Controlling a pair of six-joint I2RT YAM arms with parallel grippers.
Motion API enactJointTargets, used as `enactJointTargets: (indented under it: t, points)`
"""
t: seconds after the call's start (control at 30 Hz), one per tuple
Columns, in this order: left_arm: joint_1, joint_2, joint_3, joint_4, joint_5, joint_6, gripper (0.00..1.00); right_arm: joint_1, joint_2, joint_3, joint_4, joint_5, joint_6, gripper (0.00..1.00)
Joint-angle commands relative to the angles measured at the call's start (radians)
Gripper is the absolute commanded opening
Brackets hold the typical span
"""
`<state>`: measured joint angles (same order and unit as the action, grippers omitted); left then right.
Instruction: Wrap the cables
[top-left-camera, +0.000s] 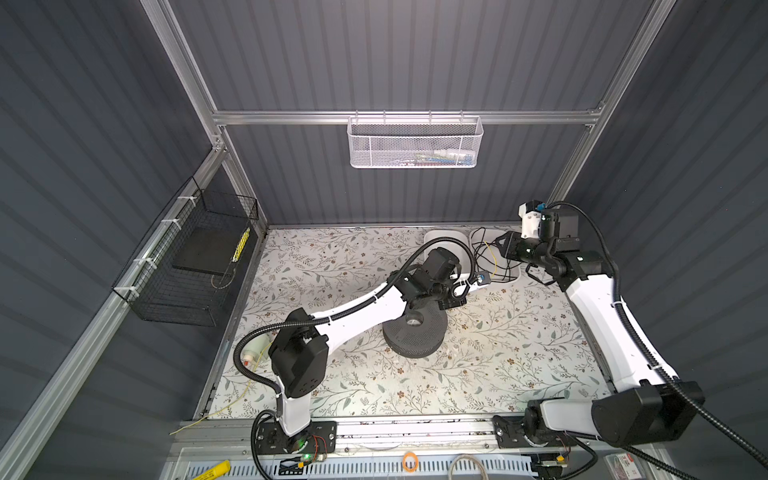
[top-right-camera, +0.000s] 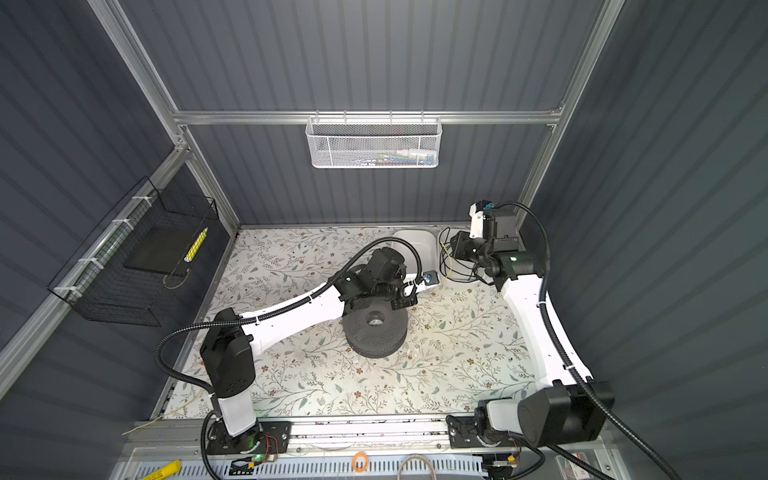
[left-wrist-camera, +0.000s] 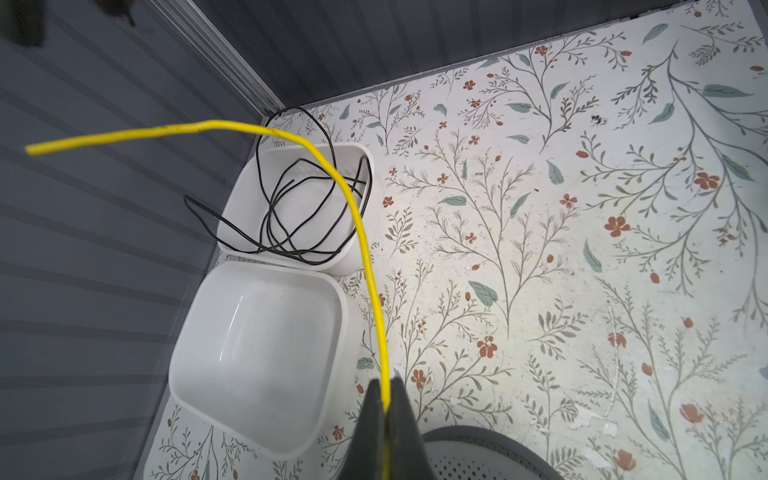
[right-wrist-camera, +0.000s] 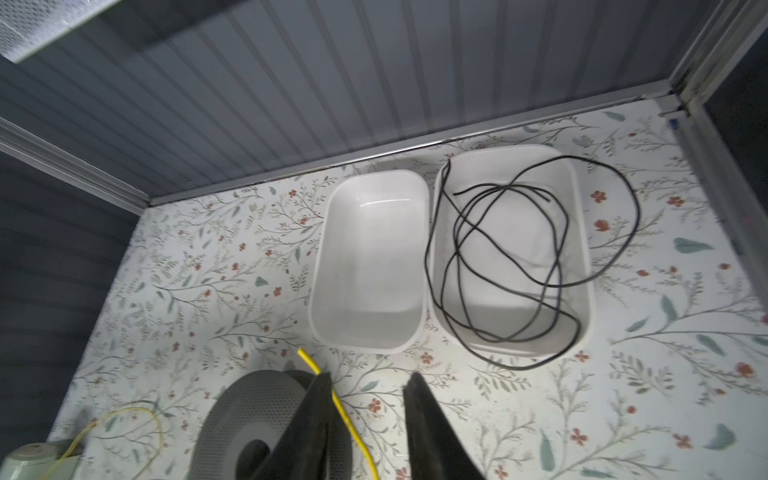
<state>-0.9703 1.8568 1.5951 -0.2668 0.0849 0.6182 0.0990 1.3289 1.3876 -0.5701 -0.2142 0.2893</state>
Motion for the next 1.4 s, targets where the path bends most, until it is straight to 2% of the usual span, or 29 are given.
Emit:
enactJointTargets:
  t: [0.0, 0.17, 0.3, 0.37, 0.5, 0.53, 0.57, 0.77, 0.93, 1.17, 1.3, 1.33, 1.37]
  points:
    - [-0.006, -0.024, -0.007, 0.008, -0.004, -0.006, 0.0, 0.009, 0.022, 0.017, -0.036, -0.086, -0.052, 0.43]
    - [-0.005, -0.019, -0.001, 0.004, -0.003, -0.007, 0.0, 0.029, 0.095, 0.041, -0.093, -0.048, -0.093, 0.49]
    - [-0.005, -0.017, 0.003, 0.003, -0.007, -0.007, 0.0, 0.036, 0.136, 0.05, -0.097, -0.005, -0.085, 0.46]
    - [-0.006, -0.017, 0.003, 0.002, -0.008, -0.006, 0.0, 0.036, 0.144, 0.05, -0.09, 0.023, -0.074, 0.38]
    - [-0.006, -0.014, -0.004, 0.004, -0.021, -0.013, 0.0, 0.036, 0.108, 0.014, -0.025, 0.094, -0.004, 0.06]
    - [-0.006, -0.013, -0.009, 0.007, -0.028, -0.017, 0.0, 0.037, 0.089, -0.004, 0.007, 0.096, 0.025, 0.01]
    - [-0.005, -0.013, -0.02, 0.02, -0.039, -0.025, 0.0, 0.036, 0.069, -0.023, 0.039, 0.092, 0.052, 0.0]
    - [-0.005, -0.012, -0.099, 0.133, -0.091, -0.13, 0.0, 0.019, -0.034, -0.121, 0.236, 0.144, 0.223, 0.0]
    - [-0.006, -0.02, -0.171, 0.247, -0.104, -0.242, 0.0, -0.039, -0.139, -0.261, 0.503, 0.09, 0.409, 0.0]
    - [-0.006, -0.027, -0.258, 0.379, -0.022, -0.377, 0.0, -0.077, -0.232, -0.404, 0.71, 0.14, 0.559, 0.0]
    - [-0.006, -0.033, -0.269, 0.405, 0.037, -0.395, 0.0, -0.12, -0.248, -0.43, 0.733, 0.091, 0.592, 0.0]
    - [-0.005, -0.031, -0.264, 0.405, 0.047, -0.402, 0.0, -0.131, -0.244, -0.42, 0.715, 0.054, 0.595, 0.04]
    - [-0.006, -0.027, -0.252, 0.401, 0.056, -0.404, 0.0, -0.138, -0.244, -0.416, 0.705, 0.022, 0.587, 0.19]
